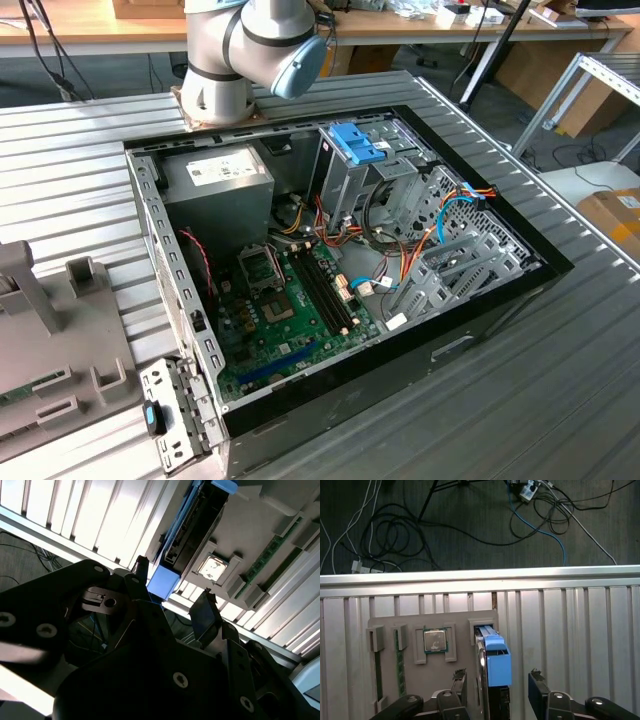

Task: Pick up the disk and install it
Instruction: 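Pick up the disk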

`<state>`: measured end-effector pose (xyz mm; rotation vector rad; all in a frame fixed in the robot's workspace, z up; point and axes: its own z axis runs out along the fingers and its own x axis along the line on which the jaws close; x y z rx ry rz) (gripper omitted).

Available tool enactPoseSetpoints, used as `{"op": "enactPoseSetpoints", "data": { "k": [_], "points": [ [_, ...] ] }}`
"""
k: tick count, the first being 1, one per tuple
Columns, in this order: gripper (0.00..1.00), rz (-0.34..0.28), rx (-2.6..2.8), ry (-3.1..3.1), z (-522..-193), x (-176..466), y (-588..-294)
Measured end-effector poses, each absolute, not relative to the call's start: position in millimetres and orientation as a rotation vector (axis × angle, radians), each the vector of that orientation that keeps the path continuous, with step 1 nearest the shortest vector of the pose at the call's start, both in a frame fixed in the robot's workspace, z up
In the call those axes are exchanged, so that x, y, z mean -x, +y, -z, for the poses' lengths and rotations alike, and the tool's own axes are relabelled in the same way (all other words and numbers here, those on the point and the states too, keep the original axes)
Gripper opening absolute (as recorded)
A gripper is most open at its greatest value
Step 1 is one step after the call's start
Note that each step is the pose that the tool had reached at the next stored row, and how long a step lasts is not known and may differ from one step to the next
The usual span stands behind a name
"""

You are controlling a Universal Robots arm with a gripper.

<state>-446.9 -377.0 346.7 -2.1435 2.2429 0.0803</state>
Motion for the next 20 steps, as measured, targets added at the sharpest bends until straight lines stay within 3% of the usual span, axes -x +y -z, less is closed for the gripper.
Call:
{"op": "enactPoseSetpoints", "data": {
  "k": [20],
  "points": [
    [0.6, -0.08, 2.189, 2.201, -339.6, 446.9, -376.7]
  ]
}}
